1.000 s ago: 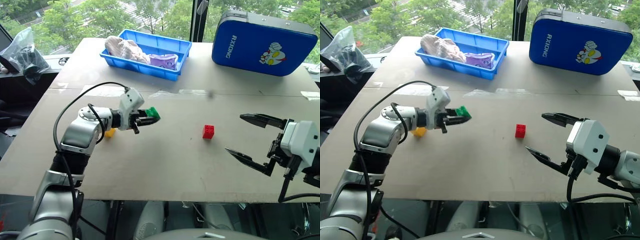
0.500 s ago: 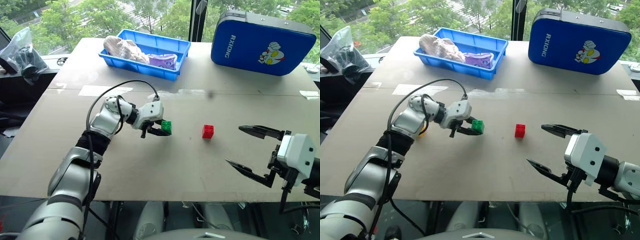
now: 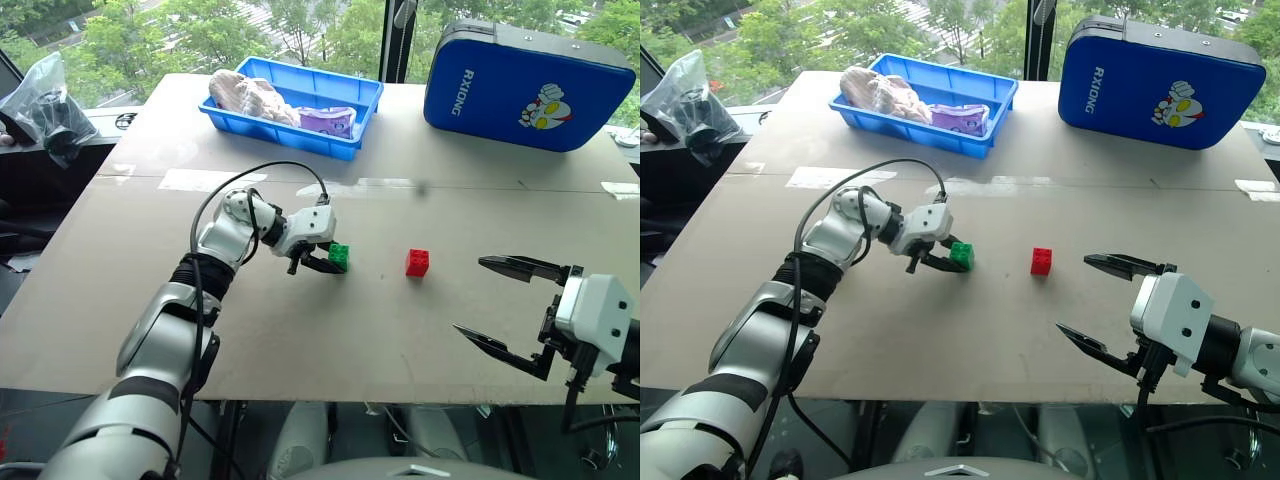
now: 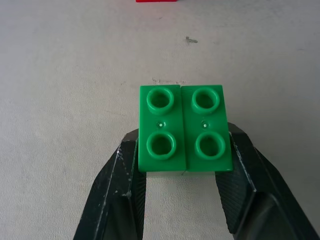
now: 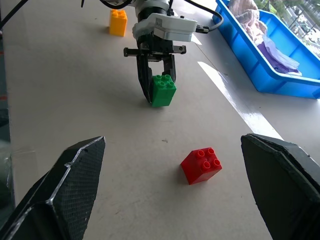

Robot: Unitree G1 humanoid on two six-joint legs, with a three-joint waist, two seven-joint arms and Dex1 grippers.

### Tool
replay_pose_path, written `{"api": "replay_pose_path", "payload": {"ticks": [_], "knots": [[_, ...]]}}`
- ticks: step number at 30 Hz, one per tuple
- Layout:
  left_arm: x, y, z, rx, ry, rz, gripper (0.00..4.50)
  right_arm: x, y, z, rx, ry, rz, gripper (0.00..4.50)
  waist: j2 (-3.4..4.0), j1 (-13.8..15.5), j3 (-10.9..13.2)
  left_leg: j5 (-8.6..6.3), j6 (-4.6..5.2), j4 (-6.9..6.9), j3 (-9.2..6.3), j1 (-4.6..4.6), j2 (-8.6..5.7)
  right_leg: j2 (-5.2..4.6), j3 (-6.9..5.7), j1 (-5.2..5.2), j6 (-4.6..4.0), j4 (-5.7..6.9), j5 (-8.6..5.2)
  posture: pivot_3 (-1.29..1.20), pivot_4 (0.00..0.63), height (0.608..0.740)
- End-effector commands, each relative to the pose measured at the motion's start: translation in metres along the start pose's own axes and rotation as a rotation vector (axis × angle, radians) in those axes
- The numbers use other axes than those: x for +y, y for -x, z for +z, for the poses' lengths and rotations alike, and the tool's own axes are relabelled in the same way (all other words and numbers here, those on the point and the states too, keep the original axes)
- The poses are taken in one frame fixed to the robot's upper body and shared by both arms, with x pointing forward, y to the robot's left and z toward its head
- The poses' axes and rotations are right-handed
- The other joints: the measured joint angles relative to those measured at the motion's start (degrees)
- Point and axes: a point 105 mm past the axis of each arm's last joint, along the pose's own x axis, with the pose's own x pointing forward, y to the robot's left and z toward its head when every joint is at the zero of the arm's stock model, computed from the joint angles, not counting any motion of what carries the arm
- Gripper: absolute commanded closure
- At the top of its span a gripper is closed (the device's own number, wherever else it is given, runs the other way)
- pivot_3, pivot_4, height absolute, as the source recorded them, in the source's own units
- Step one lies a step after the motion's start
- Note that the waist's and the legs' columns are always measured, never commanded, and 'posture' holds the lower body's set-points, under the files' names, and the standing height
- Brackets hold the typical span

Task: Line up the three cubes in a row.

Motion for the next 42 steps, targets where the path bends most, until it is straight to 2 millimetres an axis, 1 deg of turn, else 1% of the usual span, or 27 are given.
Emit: {"api": "replay_pose_path", "payload": {"ticks": [1, 12, 13, 16, 18, 19, 22, 25, 26, 28, 29, 32, 34, 36, 38, 39, 42], "knots": [[0.008, 0.003, 0.009, -0.017, -0.027, 0.032, 3.20, 0.000, 0.003, 0.007, -0.012, 0.033, -0.011, 0.00, 0.00, 0.0, 0.0, 0.00, 0.00, 0.00, 0.00, 0.00, 0.00, 0.00, 0.00, 0.00, 0.00, 0.00, 0.00, 0.00, 0.150, 0.740], [0.012, -0.003, 0.012, -0.017, -0.008, 0.042, 3.20, 0.002, 0.005, 0.007, -0.004, 0.026, -0.009, 0.00, -0.01, 0.0, 0.0, 0.00, 0.00, 0.01, 0.00, 0.00, 0.00, 0.02, 0.01, 0.00, 0.03, 0.00, 0.02, 0.00, 0.150, 0.740], [0.011, -0.003, 0.013, -0.022, -0.001, 0.033, 2.39, 0.002, 0.005, 0.007, -0.005, 0.025, -0.008, 0.00, -0.01, 0.0, 0.0, 0.00, 0.00, 0.01, 0.00, 0.00, 0.00, 0.02, 0.01, 0.00, 0.02, 0.00, 0.02, 0.00, 0.150, 0.740], [0.013, -0.001, 0.015, -0.030, 0.002, 0.046, 1.18, 0.003, 0.004, 0.006, -0.005, 0.021, -0.006, 0.00, -0.01, 0.0, 0.0, 0.00, 0.00, 0.03, 0.00, 0.00, -0.01, 0.02, 0.01, 0.00, 0.03, 0.01, 0.03, 0.00, 0.150, 0.740], [0.014, 0.002, 0.015, -0.029, 0.003, 0.067, 0.15, 0.003, 0.004, 0.006, -0.006, 0.019, -0.005, 0.00, -0.01, 0.0, 0.0, 0.00, 0.00, 0.03, 0.00, 0.00, 0.00, 0.03, 0.01, 0.00, 0.03, 0.01, 0.03, 0.00, 0.150, 0.740], [0.015, 0.006, 0.016, -0.030, 0.003, 0.079, 0.06, 0.003, 0.004, 0.006, -0.006, 0.018, -0.005, 0.00, -0.01, 0.0, 0.0, 0.00, 0.00, 0.03, -0.01, 0.00, 0.00, 0.03, 0.01, 0.00, 0.03, 0.01, 0.03, 0.00, 0.150, 0.740], [0.012, 0.027, 0.014, -0.025, 0.029, 0.108, 0.06, 0.004, 0.003, 0.006, -0.012, 0.016, -0.003, 0.00, 0.00, -0.3, 0.0, 0.00, 0.00, 0.02, 0.00, 0.00, 0.01, 0.05, 0.03, 0.00, 0.02, 0.01, 0.04, 0.00, 0.150, 0.740], [0.009, 0.065, 0.016, -0.072, 0.126, 0.232, 0.06, 0.003, 0.001, 0.006, -0.028, 0.013, 0.009, 0.00, 0.00, -0.5, 0.0, 0.00, 0.00, 0.02, 0.01, 0.04, 0.07, 0.11, 0.06, -0.01, -0.04, 0.03, 0.07, 0.00, 0.150, 0.740], [0.008, 0.073, 0.017, -0.082, 0.149, 0.265, 0.06, 0.003, 0.000, 0.006, -0.034, 0.013, 0.012, 0.00, 0.00, -0.7, 0.0, 0.00, 0.00, 0.01, 0.02, 0.05, 0.12, 0.13, 0.07, -0.01, -0.04, 0.03, 0.06, 0.00, 0.150, 0.740], [0.008, 0.096, 0.017, -0.132, 0.283, 0.406, 0.06, 0.004, -0.003, 0.007, -0.055, 0.009, 0.035, 0.00, 0.03, -0.7, 0.0, 0.00, -0.01, 0.01, 0.00, 0.07, 0.21, 0.16, 0.06, 0.00, -0.04, 0.04, 0.06, 0.00, 0.150, 0.740], [0.006, 0.109, 0.013, -0.140, 0.347, 0.475, 0.06, 0.005, -0.005, 0.008, -0.069, 0.006, 0.050, 0.00, 0.03, -0.7, 0.0, 0.00, -0.01, 0.01, 0.00, 0.07, 0.21, 0.15, 0.05, 0.00, -0.03, 0.05, 0.06, 0.00, 0.150, 0.740], [-0.002, 0.145, -0.009, -0.082, 0.504, 0.702, 0.06, 0.005, -0.011, 0.010, -0.108, 0.000, 0.095, 0.00, 0.03, -0.6, 0.0, 0.00, -0.01, 0.03, 0.02, 0.10, 0.22, 0.15, 0.07, 0.01, 0.07, 0.05, 0.00, 0.00, 0.150, 0.740], [-0.011, 0.162, -0.018, -0.063, 0.603, 0.831, 0.06, 0.004, -0.015, 0.010, -0.122, 0.000, 0.116, 0.00, 0.02, -0.6, 0.0, 0.00, -0.01, 0.02, 0.04, 0.16, 0.23, 0.15, 0.09, 0.03, 0.10, 0.06, -0.02, 0.00, 0.150, 0.740], [-0.022, 0.172, -0.027, -0.045, 0.692, 0.956, 0.06, 0.000, -0.018, 0.009, -0.144, -0.005, 0.127, 0.00, 0.00, -0.2, 0.0, 0.00, -0.02, 0.02, 0.03, 0.15, 0.22, 0.16, 0.05, 0.04, 0.10, 0.05, -0.02, 0.00, 0.150, 0.740], [-0.032, 0.176, -0.036, -0.003, 0.731, 1.032, 0.06, -0.002, -0.022, 0.009, -0.161, -0.009, 0.138, 0.00, 0.00, -0.2, 0.0, 0.00, -0.02, 0.01, 0.12, 0.18, 0.23, 0.11, 0.13, 0.04, 0.09, 0.05, -0.01, 0.00, 0.150, 0.740], [-0.038, 0.177, -0.040, 0.013, 0.763, 1.057, 0.06, -0.002, -0.024, 0.009, -0.168, -0.011, 0.147, 0.00, -0.01, -0.1, 0.0, 0.00, -0.02, 0.01, 0.12, 0.18, 0.23, 0.11, 0.12, 0.05, 0.09, 0.04, -0.01, 0.00, 0.150, 0.740], [-0.055, 0.169, -0.048, 0.045, 0.850, 1.052, 0.06, -0.001, -0.028, 0.007, -0.180, -0.013, 0.175, 0.00, -0.02, 0.2, 0.0, 0.00, -0.03, 0.01, 0.03, 0.16, 0.22, 0.10, 0.07, 0.04, 0.03, 0.05, 0.01, 0.00, 0.150, 0.740]]}}
